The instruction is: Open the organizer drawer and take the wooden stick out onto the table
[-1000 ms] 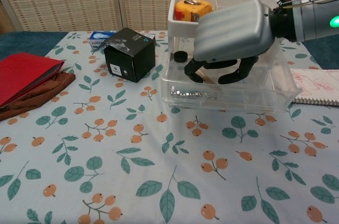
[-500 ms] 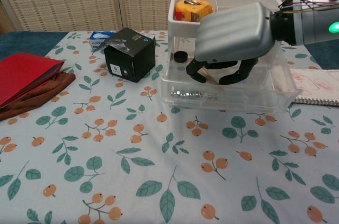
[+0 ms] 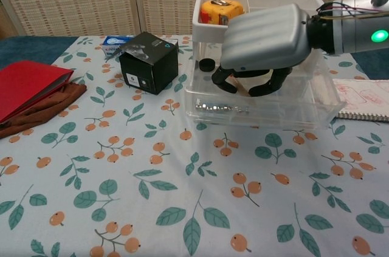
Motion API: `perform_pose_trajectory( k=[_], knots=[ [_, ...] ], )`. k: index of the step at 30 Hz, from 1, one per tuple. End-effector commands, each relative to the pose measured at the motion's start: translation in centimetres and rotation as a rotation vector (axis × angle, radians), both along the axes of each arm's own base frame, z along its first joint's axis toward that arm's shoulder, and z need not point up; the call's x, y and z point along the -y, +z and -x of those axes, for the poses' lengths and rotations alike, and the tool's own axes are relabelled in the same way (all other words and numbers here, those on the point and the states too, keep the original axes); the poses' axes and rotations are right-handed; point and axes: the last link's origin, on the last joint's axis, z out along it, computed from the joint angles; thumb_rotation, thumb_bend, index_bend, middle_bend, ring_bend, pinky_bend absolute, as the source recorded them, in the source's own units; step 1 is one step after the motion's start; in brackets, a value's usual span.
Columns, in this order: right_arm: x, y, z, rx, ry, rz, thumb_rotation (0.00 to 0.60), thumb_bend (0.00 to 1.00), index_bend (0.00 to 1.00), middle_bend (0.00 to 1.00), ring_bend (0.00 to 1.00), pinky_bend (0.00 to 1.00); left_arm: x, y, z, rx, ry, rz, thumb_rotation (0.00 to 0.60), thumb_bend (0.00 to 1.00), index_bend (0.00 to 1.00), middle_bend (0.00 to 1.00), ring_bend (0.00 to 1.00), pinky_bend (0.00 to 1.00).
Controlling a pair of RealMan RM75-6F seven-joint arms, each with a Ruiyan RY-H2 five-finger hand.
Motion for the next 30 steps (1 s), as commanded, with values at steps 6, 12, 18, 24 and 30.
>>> perform_pose_trajectory(
  k=[6, 12, 18, 24, 30],
  knots=[
    [-0.01, -0.18, 0.05, 0.002, 0.001, 0.001, 0.600, 0.43, 0.47, 0.86, 1.00, 1.00, 0.02, -0.03, 0.09, 0.001, 0.001, 0.001, 0.600, 0.25, 0.14, 0.13, 0.15, 0.11],
    [-0.07, -0.33, 0.14, 0.004, 0.001, 0.002, 0.600, 0.45, 0.48, 0.86, 1.00, 1.00, 0.03, -0.08, 0.17, 0.002, 0.003, 0.001, 0.600, 0.25, 0.14, 0.13, 0.15, 0.11],
    [-0.07, -0.41, 0.18, 0.008, -0.001, 0.002, 0.600, 0.48, 0.52, 0.86, 1.00, 1.00, 0.02, -0.04, 0.22, 0.001, 0.004, -0.001, 0.600, 0.25, 0.14, 0.13, 0.15, 0.11],
    [-0.17, -0.26, 0.10, 0.023, 0.003, 0.005, 0.600, 0.51, 0.53, 0.86, 1.00, 1.00, 0.01, -0.03, 0.21, 0.001, 0.004, -0.001, 0.600, 0.25, 0.14, 0.13, 0.15, 0.11],
    [-0.20, 0.27, -0.25, 0.054, 0.010, 0.015, 0.600, 0.51, 0.54, 0.86, 1.00, 1.00, -0.03, -0.07, 0.15, 0.000, 0.003, 0.001, 0.600, 0.25, 0.14, 0.13, 0.15, 0.11]
  ],
)
